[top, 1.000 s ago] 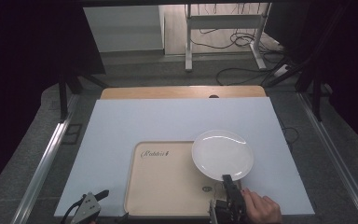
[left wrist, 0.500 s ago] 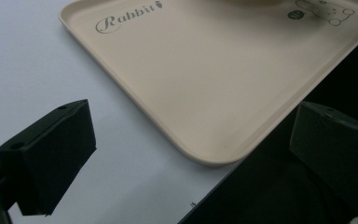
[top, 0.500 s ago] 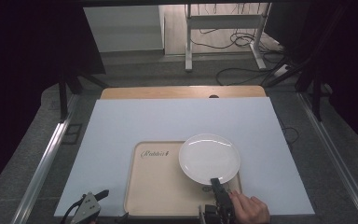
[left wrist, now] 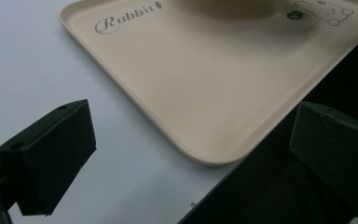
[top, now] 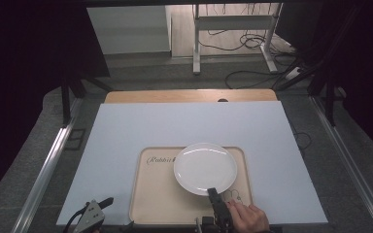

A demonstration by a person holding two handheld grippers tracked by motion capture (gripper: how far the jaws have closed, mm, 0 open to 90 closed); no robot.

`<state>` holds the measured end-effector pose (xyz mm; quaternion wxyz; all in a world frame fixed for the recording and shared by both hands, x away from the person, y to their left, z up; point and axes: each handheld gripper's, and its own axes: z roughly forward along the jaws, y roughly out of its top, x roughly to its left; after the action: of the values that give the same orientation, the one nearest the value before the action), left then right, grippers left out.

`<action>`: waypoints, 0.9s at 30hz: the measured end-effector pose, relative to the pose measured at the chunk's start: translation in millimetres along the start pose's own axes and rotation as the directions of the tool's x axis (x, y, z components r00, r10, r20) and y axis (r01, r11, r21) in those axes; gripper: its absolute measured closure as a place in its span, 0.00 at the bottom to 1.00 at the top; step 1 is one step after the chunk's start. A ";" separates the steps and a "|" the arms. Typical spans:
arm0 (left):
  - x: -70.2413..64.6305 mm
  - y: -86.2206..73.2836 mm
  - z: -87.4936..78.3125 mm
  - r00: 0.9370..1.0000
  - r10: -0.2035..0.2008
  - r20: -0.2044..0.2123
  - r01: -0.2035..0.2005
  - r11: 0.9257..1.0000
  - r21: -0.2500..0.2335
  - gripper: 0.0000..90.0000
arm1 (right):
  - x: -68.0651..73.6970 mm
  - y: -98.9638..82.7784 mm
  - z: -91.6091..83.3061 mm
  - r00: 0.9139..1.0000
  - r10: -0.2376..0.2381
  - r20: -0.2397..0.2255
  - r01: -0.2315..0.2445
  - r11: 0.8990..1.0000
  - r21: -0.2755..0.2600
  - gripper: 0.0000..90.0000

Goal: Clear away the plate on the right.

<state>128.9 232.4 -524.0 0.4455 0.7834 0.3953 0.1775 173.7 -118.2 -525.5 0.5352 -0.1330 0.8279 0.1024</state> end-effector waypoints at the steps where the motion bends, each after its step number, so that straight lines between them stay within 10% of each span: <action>1: 0.0 0.0 0.0 1.000 0.000 0.000 0.000 1.000 0.000 0.00 | 0.6 2.0 0.9 1.000 -0.003 0.000 0.003 1.000 -0.007 0.92; 27: -0.1 0.0 0.0 1.000 0.003 0.003 -0.003 1.000 0.001 0.00 | 15.0 32.6 14.9 0.997 -0.040 -0.063 0.036 0.997 -0.066 0.93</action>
<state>128.8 232.3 -524.0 0.4455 0.7845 0.3936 0.1765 169.8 -84.5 -544.4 0.5054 -0.1692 0.8383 0.1149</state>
